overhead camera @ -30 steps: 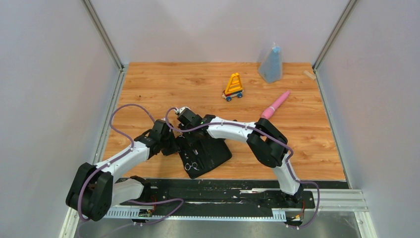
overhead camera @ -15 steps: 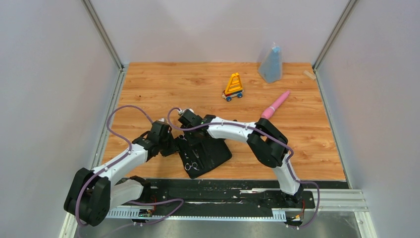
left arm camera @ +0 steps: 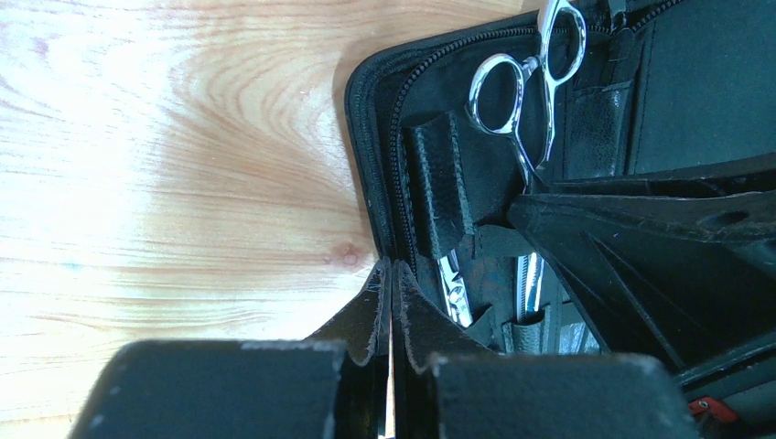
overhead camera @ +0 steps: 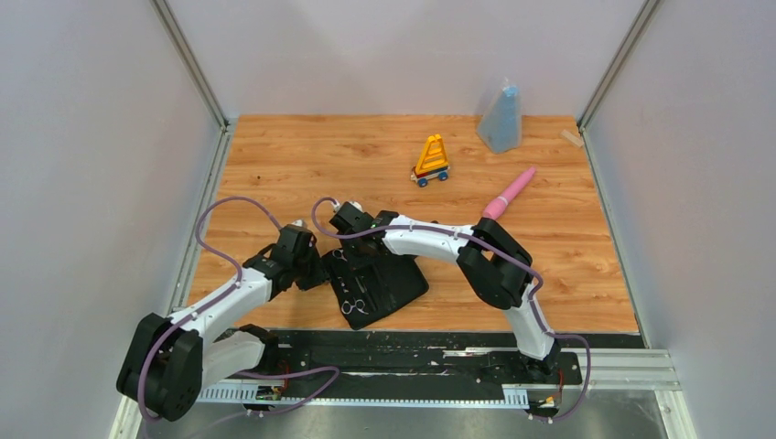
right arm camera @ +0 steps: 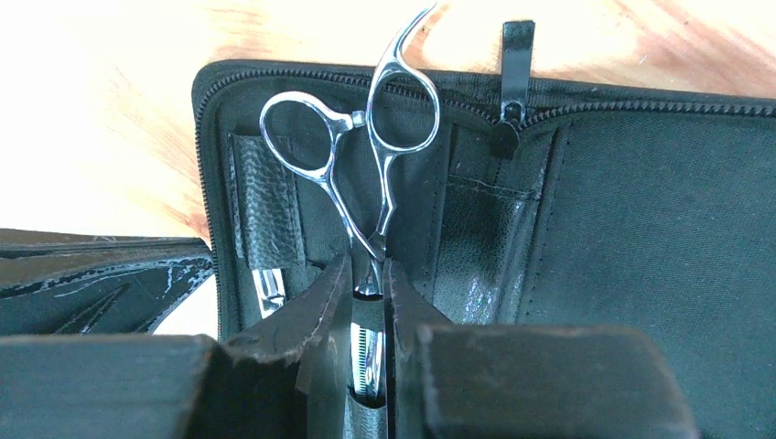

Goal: Sort the hair-cutting tools

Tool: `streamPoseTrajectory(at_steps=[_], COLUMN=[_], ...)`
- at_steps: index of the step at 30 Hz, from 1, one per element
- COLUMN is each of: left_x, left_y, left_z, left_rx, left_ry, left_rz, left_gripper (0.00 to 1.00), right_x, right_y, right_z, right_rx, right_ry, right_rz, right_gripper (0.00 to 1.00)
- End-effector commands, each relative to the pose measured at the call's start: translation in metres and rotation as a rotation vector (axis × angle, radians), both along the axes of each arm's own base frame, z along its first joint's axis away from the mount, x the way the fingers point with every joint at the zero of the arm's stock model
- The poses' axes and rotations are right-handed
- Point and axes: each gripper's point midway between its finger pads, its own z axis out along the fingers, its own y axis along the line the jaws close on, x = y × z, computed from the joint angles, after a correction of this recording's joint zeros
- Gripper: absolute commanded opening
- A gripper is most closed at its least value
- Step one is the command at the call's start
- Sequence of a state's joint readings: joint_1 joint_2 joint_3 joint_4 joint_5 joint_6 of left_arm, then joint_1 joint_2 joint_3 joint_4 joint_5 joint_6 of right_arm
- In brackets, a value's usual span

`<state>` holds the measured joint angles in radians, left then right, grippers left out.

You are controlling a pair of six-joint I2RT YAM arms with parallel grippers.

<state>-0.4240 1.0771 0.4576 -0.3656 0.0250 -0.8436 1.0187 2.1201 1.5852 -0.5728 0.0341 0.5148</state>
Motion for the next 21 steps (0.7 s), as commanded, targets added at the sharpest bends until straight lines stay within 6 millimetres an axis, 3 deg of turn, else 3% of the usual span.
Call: streamPoseTrajectory(at_steps=[1, 4, 8, 14, 21], left_x=[0.004, 0.004, 0.004, 0.005, 0.011], left_y=[-0.001, -0.001, -0.003, -0.007, -0.008], left_z=[0.009, 0.012, 0.02, 0.025, 0.007], left_rx=[-0.019, -0.024, -0.048, -0.067, -0.032], left_ry=[-0.037, -0.048, -0.068, -0.088, -0.042], left_rz=[0.018, 0.021, 0.019, 0.007, -0.004], left_gripper=[0.0, 0.03, 0.28, 0.47, 0.43], right_x=[-0.012, -0.012, -0.005, 0.005, 0.025], right_y=[-0.01, -0.012, -0.005, 0.006, 0.006], right_z=[0.016, 0.023, 0.035, 0.047, 0.058], right_rx=[-0.023, -0.017, 0.005, 0.037, 0.074], right_ry=[0.026, 0.014, -0.022, -0.061, -0.108], right_rz=[0.023, 0.036, 0.047, 0.05, 0.001], right_gripper=[0.05, 0.14, 0.26, 0.35, 0.37])
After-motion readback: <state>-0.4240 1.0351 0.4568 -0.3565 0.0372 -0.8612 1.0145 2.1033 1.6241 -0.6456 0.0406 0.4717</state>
